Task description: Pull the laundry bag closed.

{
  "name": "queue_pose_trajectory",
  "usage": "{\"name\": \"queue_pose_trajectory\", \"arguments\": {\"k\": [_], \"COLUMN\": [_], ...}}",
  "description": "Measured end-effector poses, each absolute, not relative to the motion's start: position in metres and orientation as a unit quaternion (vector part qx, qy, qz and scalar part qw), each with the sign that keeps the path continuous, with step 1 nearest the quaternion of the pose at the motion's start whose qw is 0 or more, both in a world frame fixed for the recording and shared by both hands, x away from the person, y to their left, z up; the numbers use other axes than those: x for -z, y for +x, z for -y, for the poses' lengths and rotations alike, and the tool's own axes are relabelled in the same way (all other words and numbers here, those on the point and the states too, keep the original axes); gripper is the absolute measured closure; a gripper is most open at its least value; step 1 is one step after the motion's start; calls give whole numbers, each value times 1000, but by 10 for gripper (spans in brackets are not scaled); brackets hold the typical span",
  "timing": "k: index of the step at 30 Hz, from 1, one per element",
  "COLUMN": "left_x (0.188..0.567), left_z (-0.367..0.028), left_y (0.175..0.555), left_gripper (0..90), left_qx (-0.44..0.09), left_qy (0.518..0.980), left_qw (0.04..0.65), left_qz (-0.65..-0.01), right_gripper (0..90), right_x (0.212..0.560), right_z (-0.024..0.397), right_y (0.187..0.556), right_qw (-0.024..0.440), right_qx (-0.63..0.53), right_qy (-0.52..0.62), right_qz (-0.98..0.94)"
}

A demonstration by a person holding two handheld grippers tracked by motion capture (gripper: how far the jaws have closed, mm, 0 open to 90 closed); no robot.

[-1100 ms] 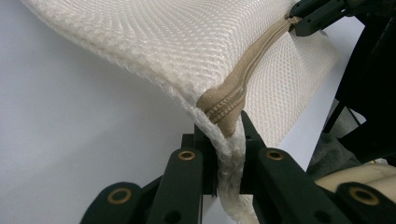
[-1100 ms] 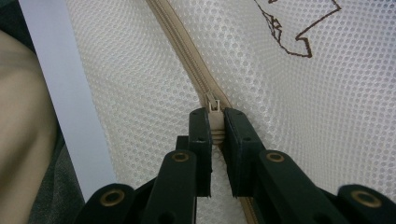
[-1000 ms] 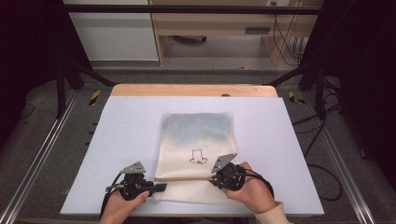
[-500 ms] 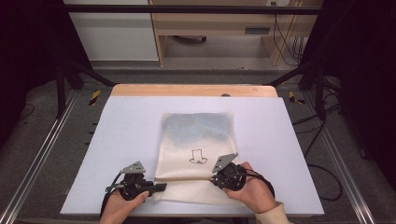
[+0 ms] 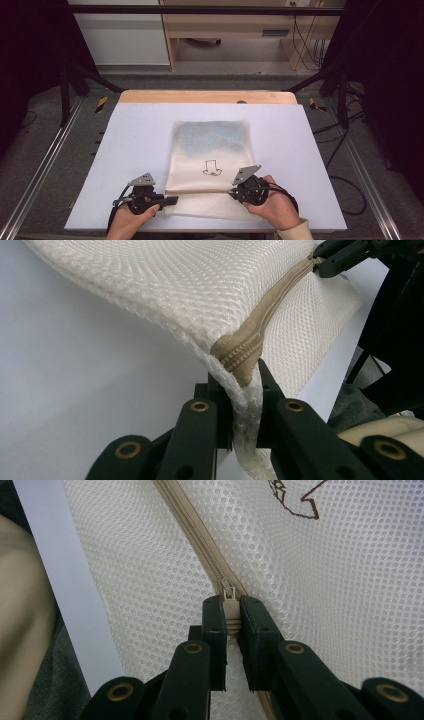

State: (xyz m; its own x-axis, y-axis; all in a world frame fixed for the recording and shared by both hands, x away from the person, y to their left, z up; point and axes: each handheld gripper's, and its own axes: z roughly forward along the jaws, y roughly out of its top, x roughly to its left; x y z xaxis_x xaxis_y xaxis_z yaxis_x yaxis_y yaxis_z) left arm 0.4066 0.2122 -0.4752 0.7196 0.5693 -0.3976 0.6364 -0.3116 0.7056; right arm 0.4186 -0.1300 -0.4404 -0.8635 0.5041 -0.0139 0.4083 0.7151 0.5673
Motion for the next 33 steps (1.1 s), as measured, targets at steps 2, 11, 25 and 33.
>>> {"name": "queue_pose_trajectory", "arguments": {"k": [2, 11, 25, 33], "left_x": [475, 475, 475, 475], "left_z": [-212, -213, -213, -213], "left_y": [407, 407, 407, 407], "left_gripper": [833, 833, 833, 833], "left_qx": [38, 35, 35, 34], "left_qy": [809, 809, 809, 809], "left_qw": [453, 453, 453, 453], "left_qz": [-373, -372, -373, -373], "right_gripper": [820, 820, 820, 820], "right_x": [441, 440, 441, 442], "right_z": [131, 133, 140, 143], "right_y": [419, 418, 416, 415], "right_qw": [83, 84, 85, 87], "right_qx": [-285, -288, -288, -287], "right_qy": [248, 248, 261, 261], "right_qz": [-922, -921, -917, -917]}}
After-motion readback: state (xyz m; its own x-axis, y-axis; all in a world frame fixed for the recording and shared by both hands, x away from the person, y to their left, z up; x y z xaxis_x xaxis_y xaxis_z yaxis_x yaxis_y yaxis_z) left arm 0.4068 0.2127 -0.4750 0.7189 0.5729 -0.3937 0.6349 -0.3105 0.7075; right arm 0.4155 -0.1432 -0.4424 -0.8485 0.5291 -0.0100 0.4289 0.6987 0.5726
